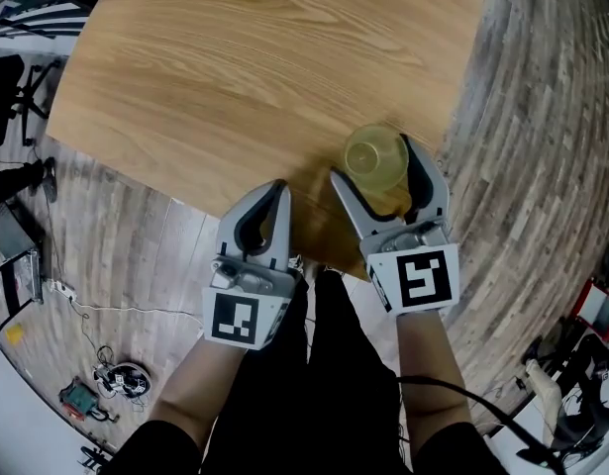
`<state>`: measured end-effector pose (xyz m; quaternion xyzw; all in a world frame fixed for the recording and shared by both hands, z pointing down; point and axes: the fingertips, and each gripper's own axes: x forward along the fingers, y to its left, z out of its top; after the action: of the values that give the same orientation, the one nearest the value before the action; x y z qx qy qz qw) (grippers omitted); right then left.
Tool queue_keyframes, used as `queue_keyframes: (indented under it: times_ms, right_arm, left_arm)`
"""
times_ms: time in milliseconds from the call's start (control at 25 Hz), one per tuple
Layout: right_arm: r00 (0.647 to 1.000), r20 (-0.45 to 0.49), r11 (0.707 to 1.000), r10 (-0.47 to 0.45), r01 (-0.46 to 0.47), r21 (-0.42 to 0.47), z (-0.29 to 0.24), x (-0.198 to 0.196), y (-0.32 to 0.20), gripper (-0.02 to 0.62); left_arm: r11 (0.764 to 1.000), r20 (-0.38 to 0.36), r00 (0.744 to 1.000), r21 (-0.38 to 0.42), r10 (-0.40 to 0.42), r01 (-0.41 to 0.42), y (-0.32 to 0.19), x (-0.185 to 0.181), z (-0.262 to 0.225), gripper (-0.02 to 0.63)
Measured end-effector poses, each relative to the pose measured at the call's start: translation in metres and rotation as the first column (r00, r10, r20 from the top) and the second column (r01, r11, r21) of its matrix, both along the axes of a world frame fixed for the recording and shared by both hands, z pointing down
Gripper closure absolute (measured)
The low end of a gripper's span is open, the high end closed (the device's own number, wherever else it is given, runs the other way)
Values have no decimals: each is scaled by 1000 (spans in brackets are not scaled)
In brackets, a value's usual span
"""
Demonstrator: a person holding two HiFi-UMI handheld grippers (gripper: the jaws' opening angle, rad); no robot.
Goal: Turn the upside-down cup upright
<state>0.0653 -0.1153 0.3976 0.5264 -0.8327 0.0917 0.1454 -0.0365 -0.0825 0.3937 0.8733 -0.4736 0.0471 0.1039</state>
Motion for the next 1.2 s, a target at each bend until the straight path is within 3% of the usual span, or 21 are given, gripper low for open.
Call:
queue_keyframes:
  times_ms: [160,280,360,520,680,880,1200]
  right_arm:
    - [1000,19,1000,3,-3,0,-2,2,-1,247]
    - [995,98,1000,-2,3,-9,-10,4,0,247]
    - [986,165,1000,-7,10,-17,-19,4,0,247]
    - [960,277,998,-45,53,-22,-47,2,4,247]
    - [935,334,992,-120,129,-4,-76,-12,13,247]
    - [911,361,976,-200,216,-6,-89,-32,27,247]
    - [869,458,975,-189,223,-21,-87,-33,33,247]
  left_arm:
    - [1000,4,1000,1,23,-23,1,1,2,598]
    - [996,28,996,14,88,-88,5,8,6,598]
    - [988,70,985,4,155,-155,10,16,10,485]
    - [968,167,954,-1,248,-251,16,36,12,402]
    - [952,168,940,22,298,-306,15,50,7,336]
    - [942,132,940,77,316,-328,14,55,-5,311]
    - [926,117,929,107,350,-362,22,56,-4,331]
